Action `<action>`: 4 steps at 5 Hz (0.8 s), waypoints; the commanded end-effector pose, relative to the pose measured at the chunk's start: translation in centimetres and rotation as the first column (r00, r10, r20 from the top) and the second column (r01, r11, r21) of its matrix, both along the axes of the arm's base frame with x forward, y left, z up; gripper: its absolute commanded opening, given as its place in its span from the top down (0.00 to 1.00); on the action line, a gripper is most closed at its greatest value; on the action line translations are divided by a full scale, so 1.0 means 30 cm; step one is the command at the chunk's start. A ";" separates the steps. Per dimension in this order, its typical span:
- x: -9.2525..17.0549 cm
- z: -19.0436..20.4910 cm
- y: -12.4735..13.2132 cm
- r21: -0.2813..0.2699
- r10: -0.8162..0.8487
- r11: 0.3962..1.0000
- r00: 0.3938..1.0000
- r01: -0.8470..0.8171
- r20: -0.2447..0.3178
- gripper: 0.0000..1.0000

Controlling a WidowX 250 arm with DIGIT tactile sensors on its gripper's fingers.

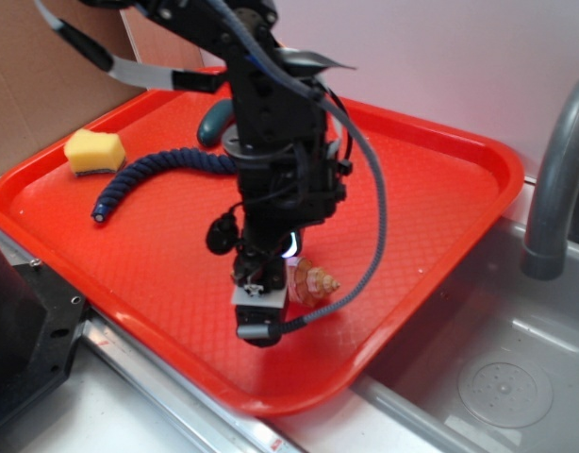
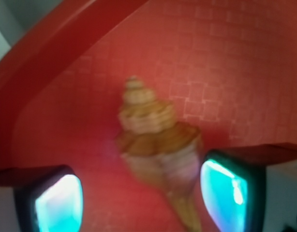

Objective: Grab the shell.

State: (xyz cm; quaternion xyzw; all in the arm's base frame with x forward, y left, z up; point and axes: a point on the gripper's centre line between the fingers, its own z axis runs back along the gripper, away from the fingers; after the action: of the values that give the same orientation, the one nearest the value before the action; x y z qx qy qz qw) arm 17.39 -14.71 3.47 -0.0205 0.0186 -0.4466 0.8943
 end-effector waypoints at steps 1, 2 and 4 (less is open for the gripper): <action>-0.083 -0.026 -0.025 -0.016 0.038 0.999 0.999 -0.038 -0.004 0.00; -0.121 -0.038 -0.037 0.000 0.058 0.998 0.998 -0.058 -0.005 1.00; -0.203 0.122 0.023 -0.068 0.254 0.966 0.963 -0.248 0.094 1.00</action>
State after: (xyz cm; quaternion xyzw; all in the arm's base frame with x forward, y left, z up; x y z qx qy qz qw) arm 13.15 -12.95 6.76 -0.0237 -0.0289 -0.3307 0.9430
